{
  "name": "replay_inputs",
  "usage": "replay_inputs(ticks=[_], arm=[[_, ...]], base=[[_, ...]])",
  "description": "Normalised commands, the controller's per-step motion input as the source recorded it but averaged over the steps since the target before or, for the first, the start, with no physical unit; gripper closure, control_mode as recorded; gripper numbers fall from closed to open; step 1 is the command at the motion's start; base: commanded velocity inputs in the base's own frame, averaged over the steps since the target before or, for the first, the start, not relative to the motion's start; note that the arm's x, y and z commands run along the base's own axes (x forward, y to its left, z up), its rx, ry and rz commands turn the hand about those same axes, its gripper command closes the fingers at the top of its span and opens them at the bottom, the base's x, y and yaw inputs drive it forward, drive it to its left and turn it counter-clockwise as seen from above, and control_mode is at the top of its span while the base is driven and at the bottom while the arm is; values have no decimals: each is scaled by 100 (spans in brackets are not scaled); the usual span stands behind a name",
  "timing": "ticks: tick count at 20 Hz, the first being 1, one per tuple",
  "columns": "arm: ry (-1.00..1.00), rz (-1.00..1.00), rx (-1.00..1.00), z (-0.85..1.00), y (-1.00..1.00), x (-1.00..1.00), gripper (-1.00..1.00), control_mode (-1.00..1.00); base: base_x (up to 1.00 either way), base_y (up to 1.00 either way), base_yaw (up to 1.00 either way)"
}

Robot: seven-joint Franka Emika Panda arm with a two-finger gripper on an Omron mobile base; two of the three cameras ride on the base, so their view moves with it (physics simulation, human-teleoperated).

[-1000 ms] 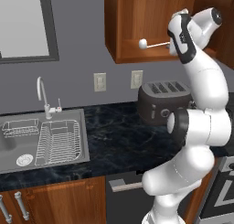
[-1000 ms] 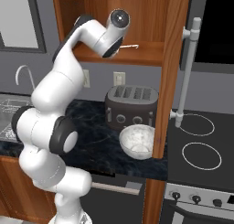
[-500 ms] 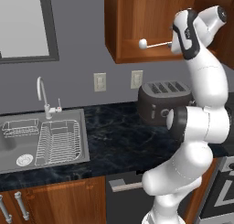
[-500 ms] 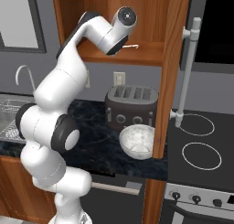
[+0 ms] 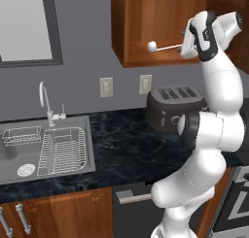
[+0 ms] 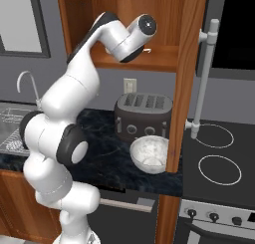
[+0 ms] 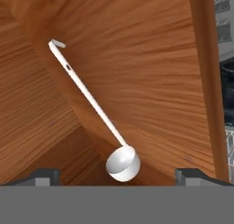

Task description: Open the cabinet and move the ladle to the pot. Then close the cabinet.

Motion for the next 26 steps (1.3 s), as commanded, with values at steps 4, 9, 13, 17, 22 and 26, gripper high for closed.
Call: replay_inputs(ticks=[4, 9, 13, 17, 22, 26], arm=[[26, 1, 8, 0, 0, 5, -100, -100], [21, 0, 1, 0, 0, 0, -100, -100], [18, 0, 0, 0, 0, 2, -100, -100], [11, 0, 2, -1, 0, 0, -100, -100], [2, 0, 5, -5, 0, 0, -100, -100], [0, 0, 6, -7, 0, 0, -100, -100]], base=[[0, 0, 0], [0, 0, 0], [0, 0, 0], [0, 0, 0], [0, 0, 0], [0, 0, 0]])
